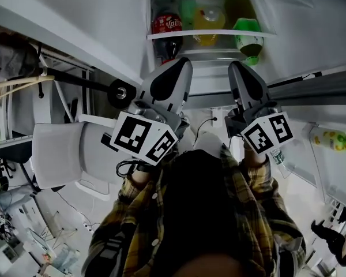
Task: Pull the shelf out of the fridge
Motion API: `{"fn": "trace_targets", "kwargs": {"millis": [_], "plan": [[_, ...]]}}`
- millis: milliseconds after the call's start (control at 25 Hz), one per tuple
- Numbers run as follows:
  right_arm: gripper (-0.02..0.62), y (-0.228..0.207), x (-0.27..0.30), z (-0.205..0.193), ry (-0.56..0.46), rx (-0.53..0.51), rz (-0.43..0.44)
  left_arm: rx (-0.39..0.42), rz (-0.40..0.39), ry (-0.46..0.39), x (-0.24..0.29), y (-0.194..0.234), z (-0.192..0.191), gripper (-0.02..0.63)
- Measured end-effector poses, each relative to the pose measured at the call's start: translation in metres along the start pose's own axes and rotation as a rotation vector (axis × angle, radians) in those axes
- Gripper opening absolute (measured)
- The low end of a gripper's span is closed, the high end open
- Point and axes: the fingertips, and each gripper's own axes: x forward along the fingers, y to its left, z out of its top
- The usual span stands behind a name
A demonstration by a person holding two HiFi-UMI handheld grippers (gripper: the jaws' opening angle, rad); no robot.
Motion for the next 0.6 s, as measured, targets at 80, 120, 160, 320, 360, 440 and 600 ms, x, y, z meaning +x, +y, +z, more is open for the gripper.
{"fn": "trace_targets", "kwargs": {"millis": [80,120,160,320,360,440,600], "plan": [[0.020,-0.005,0.001,0.000,0.001,0.005,-0.023,-0.008,-0.018,0.010,0.007,0.003,-0.001,0.003],[0.020,-0.008,0.002,0.000,0.003,0.007,-0.031,-0.013,-0.023,0.014,0.010,0.004,-0.003,0.003],[0.020,-0.010,0.002,-0.001,0.006,0.010,-0.038,-0.018,-0.028,0.018,0.012,0.005,-0.004,0.003],[0.020,-0.016,0.005,0.001,0.009,0.018,-0.055,-0.030,-0.047,0.038,0.020,0.003,-0.009,0.003],[0.020,-0.018,0.006,0.002,0.009,0.021,-0.057,-0.032,-0.048,0.040,0.022,0.003,-0.009,0.003],[0.020,-0.021,0.009,0.004,0.010,0.024,-0.056,-0.037,-0.045,0.040,0.026,0.004,-0.010,0.003],[0.020,-0.032,0.015,0.007,0.019,0.030,-0.042,-0.047,-0.015,0.031,0.038,0.009,-0.011,0.003]]}}
